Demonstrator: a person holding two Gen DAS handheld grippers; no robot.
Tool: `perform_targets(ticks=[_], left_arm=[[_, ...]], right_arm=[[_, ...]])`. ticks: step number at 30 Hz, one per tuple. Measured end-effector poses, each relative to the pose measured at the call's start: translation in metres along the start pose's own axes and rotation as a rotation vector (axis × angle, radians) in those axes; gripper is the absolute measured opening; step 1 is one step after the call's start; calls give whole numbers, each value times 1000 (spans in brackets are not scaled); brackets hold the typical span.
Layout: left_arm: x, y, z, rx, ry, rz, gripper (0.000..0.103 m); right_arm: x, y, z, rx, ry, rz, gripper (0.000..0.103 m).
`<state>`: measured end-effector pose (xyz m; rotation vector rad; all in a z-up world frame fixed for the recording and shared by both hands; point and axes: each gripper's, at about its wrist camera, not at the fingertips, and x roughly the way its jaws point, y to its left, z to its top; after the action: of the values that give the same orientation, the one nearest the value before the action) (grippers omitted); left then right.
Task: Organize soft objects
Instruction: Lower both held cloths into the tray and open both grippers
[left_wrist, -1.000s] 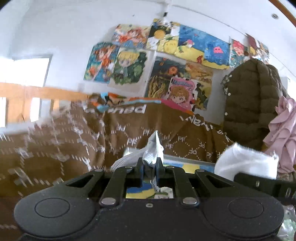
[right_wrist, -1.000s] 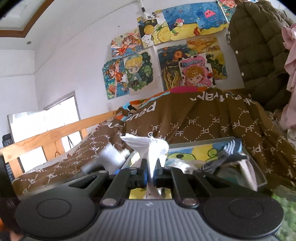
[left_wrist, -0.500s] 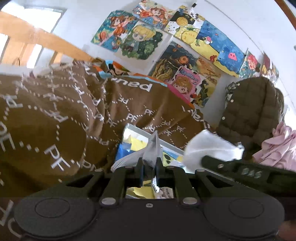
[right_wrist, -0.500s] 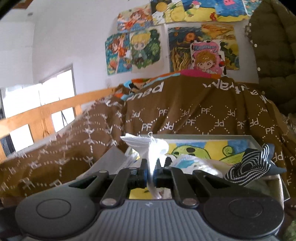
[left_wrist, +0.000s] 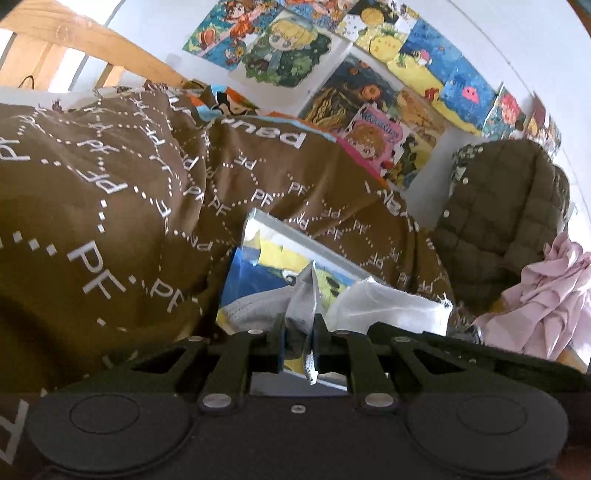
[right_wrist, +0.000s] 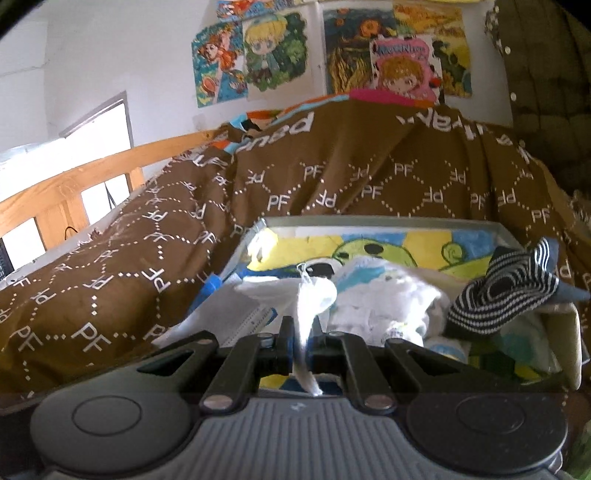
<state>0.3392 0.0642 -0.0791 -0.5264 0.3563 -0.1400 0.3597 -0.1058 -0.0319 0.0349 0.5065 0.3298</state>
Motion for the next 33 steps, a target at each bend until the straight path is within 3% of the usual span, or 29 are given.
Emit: perform_targets(ticks=[11,14,19,26,33], left_arm=[[6,0,-4,10,31,8,22],[5,0,-4,7,29,7,28],[2,1,-5,-12,9,-1,41],[-1,-7,-10,47,-5,-1,53],[-10,-4,-11,24,-46,-13,78]], right_arm=[[4,-6,1,8,43,-20,12],[0,-9,2,5,26,-32,14],[-9,-14,5,4,-9,-63,30],[-14,-12,9,-41,-31,-81,43],[-28,-18,15,-65,-60,-96,51]])
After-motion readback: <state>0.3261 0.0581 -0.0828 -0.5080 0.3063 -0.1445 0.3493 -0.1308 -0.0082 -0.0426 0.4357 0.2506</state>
